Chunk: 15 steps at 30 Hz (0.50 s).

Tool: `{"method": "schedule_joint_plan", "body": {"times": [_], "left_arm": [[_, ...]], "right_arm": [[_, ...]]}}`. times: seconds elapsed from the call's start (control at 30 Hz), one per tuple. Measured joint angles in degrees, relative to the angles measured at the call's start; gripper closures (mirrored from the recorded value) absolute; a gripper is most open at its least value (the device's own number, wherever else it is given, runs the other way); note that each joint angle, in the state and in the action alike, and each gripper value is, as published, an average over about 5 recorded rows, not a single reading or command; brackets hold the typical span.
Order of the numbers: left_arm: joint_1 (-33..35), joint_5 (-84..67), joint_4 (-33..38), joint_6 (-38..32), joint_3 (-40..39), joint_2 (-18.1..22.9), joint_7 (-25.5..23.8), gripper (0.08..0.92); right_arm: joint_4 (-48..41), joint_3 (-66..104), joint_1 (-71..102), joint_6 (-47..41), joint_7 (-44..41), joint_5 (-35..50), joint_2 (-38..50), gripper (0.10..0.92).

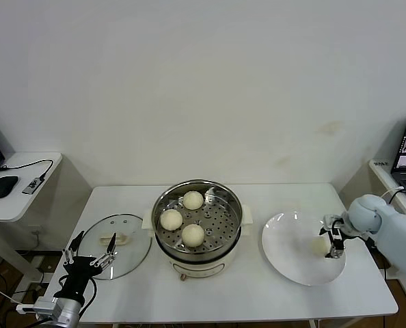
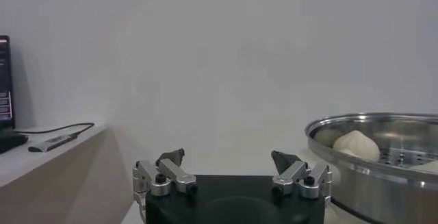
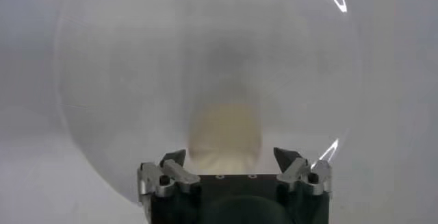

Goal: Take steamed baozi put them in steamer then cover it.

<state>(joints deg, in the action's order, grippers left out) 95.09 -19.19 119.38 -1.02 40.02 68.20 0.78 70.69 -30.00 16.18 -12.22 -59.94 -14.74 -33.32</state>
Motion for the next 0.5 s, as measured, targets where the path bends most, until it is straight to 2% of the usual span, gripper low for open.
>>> {"method": "schedule_joint_plan", "body": {"times": [0.27, 0.5], "left_arm": [[0.1, 0.1, 0.2, 0.0, 0.0, 0.2, 0.0, 0.177], [0.3, 0.1, 0.6, 0.0, 0.0, 0.3, 0.0, 0.177]], "right_arm": [[-0.3, 0.6, 0.2, -0.4, -0.2, -0.1, -0.3, 0.440], [0.5, 0.1, -0.9, -0.9, -0.7, 0.5, 0.2, 0.516]]}}
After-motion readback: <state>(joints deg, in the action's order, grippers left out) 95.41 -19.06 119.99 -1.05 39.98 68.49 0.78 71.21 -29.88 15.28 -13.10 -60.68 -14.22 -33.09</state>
